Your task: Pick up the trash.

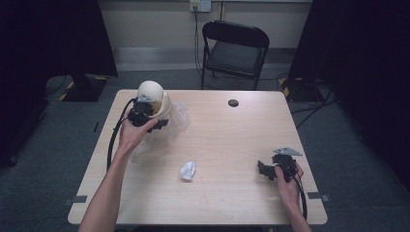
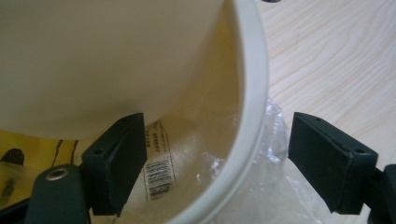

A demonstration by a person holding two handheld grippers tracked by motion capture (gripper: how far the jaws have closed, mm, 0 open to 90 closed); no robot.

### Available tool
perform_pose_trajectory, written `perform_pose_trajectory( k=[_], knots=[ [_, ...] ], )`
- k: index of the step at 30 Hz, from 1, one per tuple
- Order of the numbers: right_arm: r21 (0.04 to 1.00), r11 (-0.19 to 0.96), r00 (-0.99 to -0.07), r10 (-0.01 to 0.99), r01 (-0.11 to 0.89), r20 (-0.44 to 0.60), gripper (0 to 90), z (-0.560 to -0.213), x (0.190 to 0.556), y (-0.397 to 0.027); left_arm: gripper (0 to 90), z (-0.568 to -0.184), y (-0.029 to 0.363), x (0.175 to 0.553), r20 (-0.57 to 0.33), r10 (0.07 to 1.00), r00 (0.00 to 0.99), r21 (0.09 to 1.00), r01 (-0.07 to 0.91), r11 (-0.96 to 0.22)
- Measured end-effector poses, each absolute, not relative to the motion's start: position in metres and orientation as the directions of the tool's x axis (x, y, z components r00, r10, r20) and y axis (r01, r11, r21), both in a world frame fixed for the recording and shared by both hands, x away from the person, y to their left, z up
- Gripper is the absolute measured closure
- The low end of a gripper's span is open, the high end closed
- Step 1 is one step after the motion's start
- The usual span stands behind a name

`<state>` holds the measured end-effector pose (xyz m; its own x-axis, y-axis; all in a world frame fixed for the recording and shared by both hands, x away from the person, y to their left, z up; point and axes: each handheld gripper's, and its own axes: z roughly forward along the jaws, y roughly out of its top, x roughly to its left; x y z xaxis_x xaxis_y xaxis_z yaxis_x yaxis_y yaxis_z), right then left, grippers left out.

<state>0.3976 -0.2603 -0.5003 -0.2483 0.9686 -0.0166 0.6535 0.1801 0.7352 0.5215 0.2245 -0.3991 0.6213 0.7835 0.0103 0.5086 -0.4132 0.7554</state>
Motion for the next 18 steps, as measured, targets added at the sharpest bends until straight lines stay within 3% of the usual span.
perform_pose_trajectory(
  k=[5, 18],
  knots=[
    [0.735, 0.181, -0.249, 0.968, 0.653, -0.017, 12.6, -0.5, 0.398, -0.26, 19.1, -0.402, 0.221, 0.523, 0.045, 0.791, 0.61, 0.745, 0.507, -0.433],
    [0.736, 0.181, -0.249, 0.968, 0.653, -0.017, 12.6, -0.5, 0.398, -0.26, 21.0, -0.383, 0.229, 0.507, 0.033, 0.785, 0.619, 0.789, 0.466, -0.401]
  ],
)
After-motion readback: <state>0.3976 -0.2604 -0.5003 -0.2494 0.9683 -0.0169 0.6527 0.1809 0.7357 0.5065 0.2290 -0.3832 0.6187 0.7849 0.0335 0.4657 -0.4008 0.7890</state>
